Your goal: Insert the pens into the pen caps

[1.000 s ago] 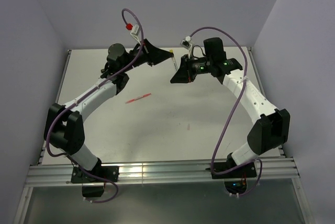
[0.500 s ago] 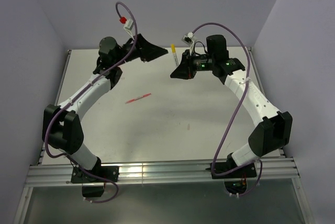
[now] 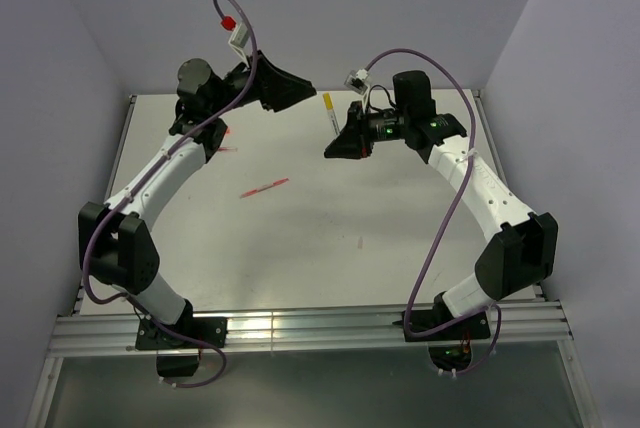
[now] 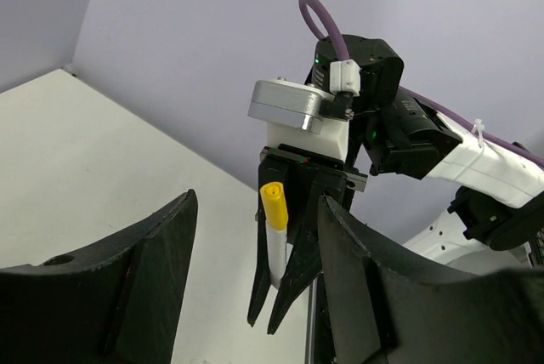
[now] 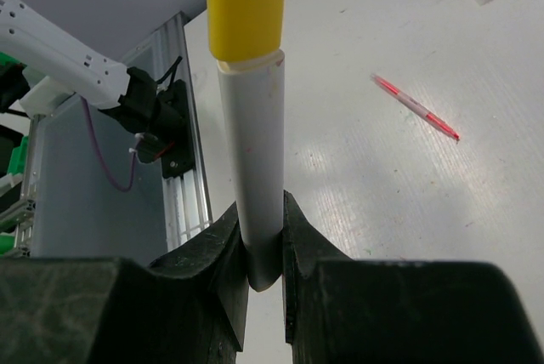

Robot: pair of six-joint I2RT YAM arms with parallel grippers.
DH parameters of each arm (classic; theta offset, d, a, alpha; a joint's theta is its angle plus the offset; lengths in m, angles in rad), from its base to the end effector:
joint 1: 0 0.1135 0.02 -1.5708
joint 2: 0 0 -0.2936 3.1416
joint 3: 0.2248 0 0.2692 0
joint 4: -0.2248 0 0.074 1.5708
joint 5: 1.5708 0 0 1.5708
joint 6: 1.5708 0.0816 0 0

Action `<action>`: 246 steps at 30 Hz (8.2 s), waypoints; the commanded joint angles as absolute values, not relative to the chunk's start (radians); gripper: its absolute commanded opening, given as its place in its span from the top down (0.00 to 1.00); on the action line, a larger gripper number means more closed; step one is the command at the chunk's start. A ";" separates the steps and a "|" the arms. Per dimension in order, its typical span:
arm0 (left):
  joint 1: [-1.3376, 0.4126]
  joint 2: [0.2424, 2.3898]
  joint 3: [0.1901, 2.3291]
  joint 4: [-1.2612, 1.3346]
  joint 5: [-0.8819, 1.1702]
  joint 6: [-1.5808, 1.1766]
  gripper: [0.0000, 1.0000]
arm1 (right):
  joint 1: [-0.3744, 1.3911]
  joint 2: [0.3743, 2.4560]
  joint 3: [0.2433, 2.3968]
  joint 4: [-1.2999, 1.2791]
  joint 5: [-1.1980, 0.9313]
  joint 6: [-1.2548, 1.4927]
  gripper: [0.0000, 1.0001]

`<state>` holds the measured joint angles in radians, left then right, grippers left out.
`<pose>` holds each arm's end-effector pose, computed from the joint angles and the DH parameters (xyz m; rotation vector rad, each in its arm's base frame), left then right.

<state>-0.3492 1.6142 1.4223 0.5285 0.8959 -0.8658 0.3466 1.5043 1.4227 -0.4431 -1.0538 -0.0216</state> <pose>0.3726 -0.2035 0.4570 0.5126 1.4630 -1.5391 0.3200 0.1910 0.3876 -0.9920 1.7829 1.2910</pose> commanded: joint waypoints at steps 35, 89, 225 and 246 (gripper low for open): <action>-0.456 1.632 1.460 0.626 0.904 -0.908 0.63 | 0.379 1.460 1.422 -0.460 -1.111 -0.054 1.00; -0.525 1.586 1.178 0.581 1.083 -0.951 1.00 | 0.345 1.532 1.669 -0.338 -1.088 -0.127 1.00; -0.175 1.839 1.264 -0.315 -0.012 1.247 0.96 | 0.029 1.473 1.330 -0.460 -0.796 -0.103 0.11; -0.160 2.074 1.376 -0.308 0.005 1.347 0.82 | 0.011 1.459 1.310 -0.477 -0.773 -0.117 0.11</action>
<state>-0.1650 2.0430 1.3468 -0.2924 -0.0158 1.3216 0.0193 1.5017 1.3025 -0.4698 -0.7746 -0.1024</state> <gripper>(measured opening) 0.178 0.890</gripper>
